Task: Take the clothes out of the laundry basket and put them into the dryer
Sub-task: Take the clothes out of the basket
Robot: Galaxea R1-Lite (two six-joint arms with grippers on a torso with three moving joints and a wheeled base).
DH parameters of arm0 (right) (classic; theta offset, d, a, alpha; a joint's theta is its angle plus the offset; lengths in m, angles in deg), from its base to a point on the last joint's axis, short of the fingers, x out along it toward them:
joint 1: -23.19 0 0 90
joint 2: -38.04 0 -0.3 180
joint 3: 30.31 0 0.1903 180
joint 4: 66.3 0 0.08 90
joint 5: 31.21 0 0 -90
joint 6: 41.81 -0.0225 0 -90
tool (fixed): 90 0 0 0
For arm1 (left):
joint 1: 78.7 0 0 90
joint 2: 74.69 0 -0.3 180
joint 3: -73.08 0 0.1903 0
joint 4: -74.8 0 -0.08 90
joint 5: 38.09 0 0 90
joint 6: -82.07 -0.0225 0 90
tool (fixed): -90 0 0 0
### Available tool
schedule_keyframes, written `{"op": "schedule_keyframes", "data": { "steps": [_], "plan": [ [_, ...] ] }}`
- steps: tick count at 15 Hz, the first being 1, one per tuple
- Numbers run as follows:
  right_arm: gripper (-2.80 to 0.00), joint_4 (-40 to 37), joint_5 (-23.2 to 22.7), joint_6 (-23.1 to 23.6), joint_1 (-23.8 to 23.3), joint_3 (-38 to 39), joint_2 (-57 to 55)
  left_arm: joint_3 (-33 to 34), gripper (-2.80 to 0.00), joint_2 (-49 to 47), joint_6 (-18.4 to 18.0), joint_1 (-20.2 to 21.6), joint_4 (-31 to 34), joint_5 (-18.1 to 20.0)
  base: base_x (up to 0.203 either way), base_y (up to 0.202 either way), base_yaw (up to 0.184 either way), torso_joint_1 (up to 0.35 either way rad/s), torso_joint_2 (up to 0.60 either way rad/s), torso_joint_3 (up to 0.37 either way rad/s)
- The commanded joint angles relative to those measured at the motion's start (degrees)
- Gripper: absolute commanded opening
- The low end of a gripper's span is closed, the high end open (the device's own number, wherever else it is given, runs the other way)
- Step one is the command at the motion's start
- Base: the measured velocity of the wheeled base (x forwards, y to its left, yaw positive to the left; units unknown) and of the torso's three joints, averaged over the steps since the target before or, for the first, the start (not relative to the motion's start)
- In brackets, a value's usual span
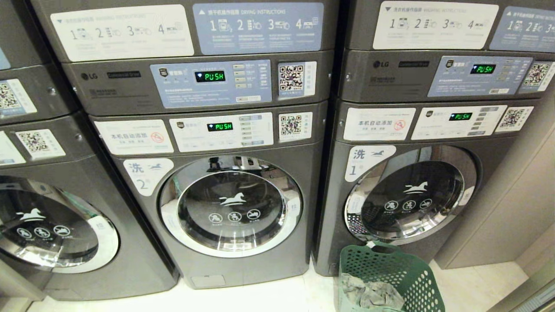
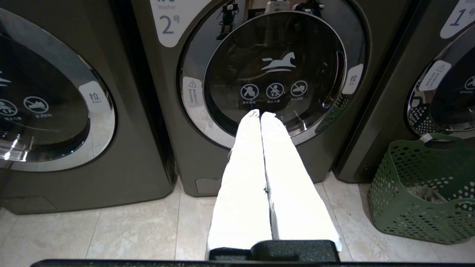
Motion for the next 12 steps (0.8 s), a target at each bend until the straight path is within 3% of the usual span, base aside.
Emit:
{"op": "schedule_keyframes", "data": {
  "steps": [1,10,12],
  "plan": [
    [-2.8,-0.1,0.0,0.0,0.0,0.0,-0.1,0.0,-2.8,0.0,0.0,0.0,0.0,0.0,0.0,0.0,0.0,-0.225,0.55,0.3],
    [-2.8,0.0,0.0,-0.2,0.0,0.1,-0.1,0.0,-2.8,0.0,0.0,0.0,0.0,0.0,0.0,0.0,0.0,-0.202,0.5,0.298],
    [-2.8,0.0,-0.1,-0.1,0.0,0.1,-0.1,0.0,-2.8,0.0,0.0,0.0,0.0,0.0,0.0,0.0,0.0,-0.089,0.23,0.137]
  ]
}}
